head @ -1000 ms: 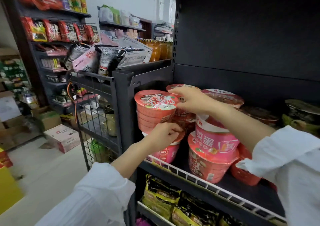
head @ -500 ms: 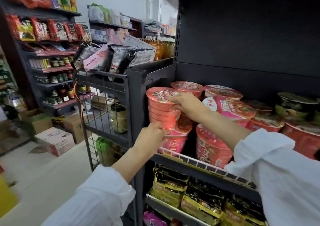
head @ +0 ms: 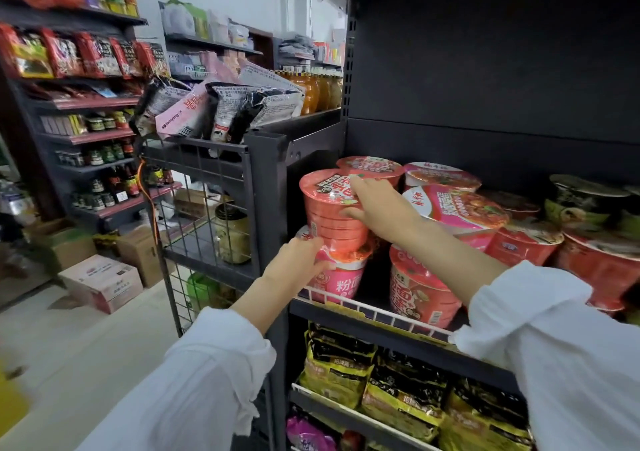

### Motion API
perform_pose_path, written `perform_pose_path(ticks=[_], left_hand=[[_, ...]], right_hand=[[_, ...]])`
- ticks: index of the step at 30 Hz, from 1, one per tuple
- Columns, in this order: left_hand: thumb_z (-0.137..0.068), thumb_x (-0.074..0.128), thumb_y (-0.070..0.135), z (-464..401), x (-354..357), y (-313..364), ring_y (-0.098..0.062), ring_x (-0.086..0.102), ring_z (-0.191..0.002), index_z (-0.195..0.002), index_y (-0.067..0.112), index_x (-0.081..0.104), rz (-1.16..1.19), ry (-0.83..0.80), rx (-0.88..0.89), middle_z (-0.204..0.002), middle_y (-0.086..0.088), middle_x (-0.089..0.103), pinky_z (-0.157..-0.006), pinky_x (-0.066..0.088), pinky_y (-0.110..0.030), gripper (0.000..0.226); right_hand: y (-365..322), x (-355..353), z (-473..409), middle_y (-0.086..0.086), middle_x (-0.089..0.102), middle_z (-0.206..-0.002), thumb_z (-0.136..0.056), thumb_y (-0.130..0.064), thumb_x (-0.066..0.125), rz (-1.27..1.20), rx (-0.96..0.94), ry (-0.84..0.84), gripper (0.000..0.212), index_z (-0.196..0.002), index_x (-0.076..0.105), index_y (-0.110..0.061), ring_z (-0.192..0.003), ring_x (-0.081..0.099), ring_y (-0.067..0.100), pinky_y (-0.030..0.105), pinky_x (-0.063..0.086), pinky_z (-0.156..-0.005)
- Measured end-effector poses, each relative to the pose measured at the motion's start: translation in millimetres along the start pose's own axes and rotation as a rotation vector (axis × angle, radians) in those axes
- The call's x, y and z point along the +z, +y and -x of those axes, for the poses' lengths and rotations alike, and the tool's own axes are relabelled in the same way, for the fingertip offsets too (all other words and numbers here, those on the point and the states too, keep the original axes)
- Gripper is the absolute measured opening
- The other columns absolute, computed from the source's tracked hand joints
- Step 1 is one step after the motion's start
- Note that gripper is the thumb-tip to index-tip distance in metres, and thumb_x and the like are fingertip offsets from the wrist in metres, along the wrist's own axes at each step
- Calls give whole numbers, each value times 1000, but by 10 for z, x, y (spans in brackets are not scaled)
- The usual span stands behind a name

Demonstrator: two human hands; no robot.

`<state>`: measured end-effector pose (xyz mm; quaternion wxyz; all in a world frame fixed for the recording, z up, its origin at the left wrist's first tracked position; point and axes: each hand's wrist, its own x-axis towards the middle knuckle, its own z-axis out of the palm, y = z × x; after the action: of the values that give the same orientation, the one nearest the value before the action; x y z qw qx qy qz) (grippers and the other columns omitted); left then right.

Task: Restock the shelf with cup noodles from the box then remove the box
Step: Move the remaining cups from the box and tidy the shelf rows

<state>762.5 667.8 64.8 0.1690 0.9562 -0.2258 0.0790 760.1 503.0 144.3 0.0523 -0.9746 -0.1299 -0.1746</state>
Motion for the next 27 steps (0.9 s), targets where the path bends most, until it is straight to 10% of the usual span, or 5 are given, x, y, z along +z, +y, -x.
perform_pose_path(ticks=[4, 9, 15, 19, 27], left_hand=[[-94, 52, 35, -10, -4, -106, -29, 59, -107, -113, 10, 54, 36, -105, 37, -119, -9, 59, -88, 46, -35, 31], [-94, 54, 28, -53, -85, -247, -25, 57, -109, -100, 5, 60, 69, -121, 108, -115, -8, 59, -95, 47, -41, 25], [-87, 50, 56, 9, -6, 59, -21, 56, -108, -120, 17, 59, -329, 179, 146, -122, -2, 55, -84, 44, -32, 52], [-95, 50, 34, -20, 66, 57, -25, 60, -101, -110, 10, 62, -356, 143, 177, -113, -6, 63, -79, 48, -35, 31], [-88, 60, 15, -114, 6, -260, -18, 65, -95, -96, 10, 69, -82, 61, 330, -102, -1, 67, -80, 51, -32, 13]], right_hand=[[37, -124, 30, 12, 59, -81, -91, -21, 59, -88, -79, -40, 33, -72, 32, -18, -81, 56, 30, 36, 37, -66], [202, -355, 170, 11, 63, -95, -89, -5, 53, -47, -29, -153, 14, -97, 45, -12, -93, 60, 32, 46, 50, -80], [-260, -229, 73, 10, 51, -134, -84, -63, 49, 171, 8, -35, 71, -142, 34, -25, -123, 48, 29, 40, 44, -88], [-389, -71, -25, 10, 60, -120, -95, -38, 47, 348, -35, 19, 41, -132, 50, -20, -111, 55, 29, 36, 42, -73], [113, -313, 177, -1, 61, -127, -88, 2, 57, -467, 18, -202, 45, -126, 61, -21, -119, 53, 13, 26, 42, -101]])
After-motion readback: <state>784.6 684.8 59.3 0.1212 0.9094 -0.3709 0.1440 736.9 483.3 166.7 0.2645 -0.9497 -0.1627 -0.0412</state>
